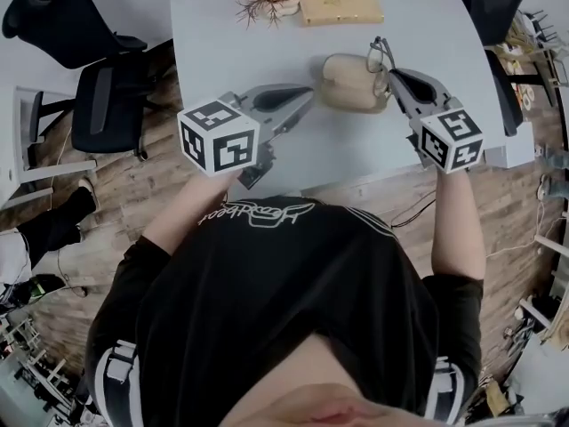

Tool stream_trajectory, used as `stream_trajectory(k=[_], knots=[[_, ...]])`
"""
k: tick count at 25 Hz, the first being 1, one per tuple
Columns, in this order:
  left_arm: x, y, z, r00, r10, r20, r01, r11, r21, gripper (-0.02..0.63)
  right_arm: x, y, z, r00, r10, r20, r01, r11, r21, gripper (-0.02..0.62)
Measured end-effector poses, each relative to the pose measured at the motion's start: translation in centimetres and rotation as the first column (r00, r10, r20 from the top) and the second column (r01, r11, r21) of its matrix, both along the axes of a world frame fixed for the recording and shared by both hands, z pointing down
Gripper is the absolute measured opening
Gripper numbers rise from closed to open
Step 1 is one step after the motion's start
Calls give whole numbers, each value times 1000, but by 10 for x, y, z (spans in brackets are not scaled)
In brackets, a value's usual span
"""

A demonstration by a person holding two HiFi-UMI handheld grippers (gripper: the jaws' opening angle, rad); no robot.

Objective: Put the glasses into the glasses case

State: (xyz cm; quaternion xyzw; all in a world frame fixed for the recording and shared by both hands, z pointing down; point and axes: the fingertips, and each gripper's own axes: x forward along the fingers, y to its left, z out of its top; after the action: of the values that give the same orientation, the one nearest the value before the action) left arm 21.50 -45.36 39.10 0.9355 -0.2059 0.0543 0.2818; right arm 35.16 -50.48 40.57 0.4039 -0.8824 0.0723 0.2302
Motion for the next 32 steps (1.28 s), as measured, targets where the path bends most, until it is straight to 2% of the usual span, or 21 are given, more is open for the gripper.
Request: stream_trajectory(k=[3, 5, 9, 14, 19, 23, 26, 28, 32], knots=[[-3, -2, 3, 1000, -10, 6, 10, 1000, -5, 6, -6, -8, 10, 988, -95, -119, 93, 995, -21, 15], [-5, -5, 4, 1000, -18, 9, 18, 1000, -8, 6, -13, -9, 22, 960, -181, -215, 175, 983, -49, 15], [-6, -8, 9, 1000, -25, 18, 25, 1000, -17, 6, -21, -10, 52, 858, -304, -414, 285, 952, -110, 15], [-6, -12, 15, 999, -24, 29, 25, 999, -28, 6, -22, -9, 87, 740, -389, -548, 352, 919, -178, 15], [-6, -16, 22, 999, -24, 42, 25, 999, -39, 6, -22, -11, 116, 656, -469, -592, 385, 882, -273, 15], [-4, -18, 28, 999, -25, 46, 28, 998, -55, 6, -21, -8, 136, 609, -537, -583, 398, 843, -361, 15], [-4, -20, 32, 998, -25, 53, 28, 997, -65, 6, -20, -7, 150, 557, -580, -594, 399, 814, -422, 15], [-4, -21, 35, 998, -28, 56, 32, 997, -70, 6, -20, -8, 157, 546, -602, -583, 398, 799, -451, 15], [-5, -24, 39, 998, -31, 57, 36, 996, -82, 6, -23, -6, 165, 550, -629, -550, 394, 776, -494, 15]])
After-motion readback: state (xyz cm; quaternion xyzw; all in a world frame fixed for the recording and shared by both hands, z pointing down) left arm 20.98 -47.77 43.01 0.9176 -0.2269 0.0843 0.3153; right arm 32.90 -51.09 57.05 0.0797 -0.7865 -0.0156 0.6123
